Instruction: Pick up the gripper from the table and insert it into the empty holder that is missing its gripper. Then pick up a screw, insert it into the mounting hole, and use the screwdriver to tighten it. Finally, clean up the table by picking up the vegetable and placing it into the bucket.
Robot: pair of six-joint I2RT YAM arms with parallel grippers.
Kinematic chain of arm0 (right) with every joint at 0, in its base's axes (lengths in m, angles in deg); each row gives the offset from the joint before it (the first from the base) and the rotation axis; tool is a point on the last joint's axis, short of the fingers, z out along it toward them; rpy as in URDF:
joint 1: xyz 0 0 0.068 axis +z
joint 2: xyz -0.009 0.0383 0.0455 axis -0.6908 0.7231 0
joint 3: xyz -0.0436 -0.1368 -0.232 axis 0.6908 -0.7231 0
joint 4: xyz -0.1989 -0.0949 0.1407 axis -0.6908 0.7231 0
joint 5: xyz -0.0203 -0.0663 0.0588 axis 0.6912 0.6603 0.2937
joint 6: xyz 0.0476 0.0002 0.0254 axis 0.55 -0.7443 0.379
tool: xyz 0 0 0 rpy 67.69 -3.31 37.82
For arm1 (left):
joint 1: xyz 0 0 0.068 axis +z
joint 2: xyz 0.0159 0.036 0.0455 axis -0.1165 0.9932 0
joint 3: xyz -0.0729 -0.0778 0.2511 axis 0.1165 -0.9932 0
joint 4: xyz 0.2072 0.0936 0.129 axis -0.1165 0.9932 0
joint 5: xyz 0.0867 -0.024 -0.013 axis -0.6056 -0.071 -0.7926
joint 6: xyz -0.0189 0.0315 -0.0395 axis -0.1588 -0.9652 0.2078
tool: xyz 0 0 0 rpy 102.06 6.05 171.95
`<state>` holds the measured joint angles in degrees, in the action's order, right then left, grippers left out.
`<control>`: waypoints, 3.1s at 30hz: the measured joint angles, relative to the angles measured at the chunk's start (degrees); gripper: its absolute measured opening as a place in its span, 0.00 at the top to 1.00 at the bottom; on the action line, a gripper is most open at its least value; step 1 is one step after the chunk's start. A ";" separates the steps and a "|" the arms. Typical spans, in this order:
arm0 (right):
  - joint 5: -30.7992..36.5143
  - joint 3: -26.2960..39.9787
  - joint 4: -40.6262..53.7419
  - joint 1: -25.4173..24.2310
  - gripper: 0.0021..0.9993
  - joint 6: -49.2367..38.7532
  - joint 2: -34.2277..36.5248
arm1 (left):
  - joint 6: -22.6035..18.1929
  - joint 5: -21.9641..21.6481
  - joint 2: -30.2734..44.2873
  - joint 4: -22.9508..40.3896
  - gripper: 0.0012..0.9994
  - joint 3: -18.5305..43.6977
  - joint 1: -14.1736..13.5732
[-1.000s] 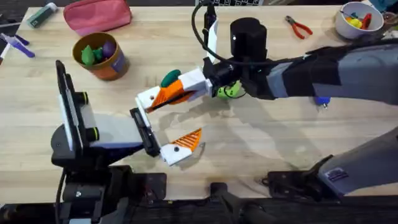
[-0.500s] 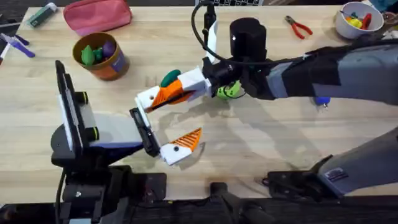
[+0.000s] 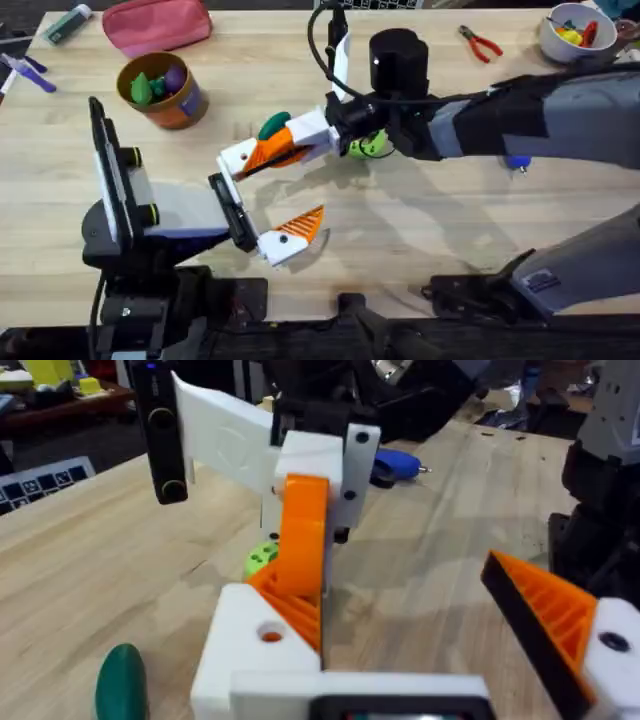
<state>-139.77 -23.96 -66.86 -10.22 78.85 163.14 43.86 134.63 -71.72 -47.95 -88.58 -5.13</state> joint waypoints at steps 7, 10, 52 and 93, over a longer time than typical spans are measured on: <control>1.91 0.00 0.44 0.69 0.15 0.37 -0.01 | -0.24 0.42 -0.01 0.02 0.01 0.02 -0.09; 2.23 0.00 0.44 0.92 0.01 0.37 -0.01 | -0.26 0.42 0.01 0.04 0.01 0.02 -0.09; 62.90 39.33 105.13 -8.86 0.01 -32.70 -14.54 | -0.44 0.42 -0.01 0.02 0.01 0.02 -0.09; 76.81 36.96 96.66 -5.99 0.21 -1.41 5.57 | -0.44 0.42 -0.01 0.04 0.01 0.02 -0.09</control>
<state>-62.96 13.00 29.80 -16.21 77.44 168.70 43.43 135.04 -71.73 -47.90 -88.56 -5.21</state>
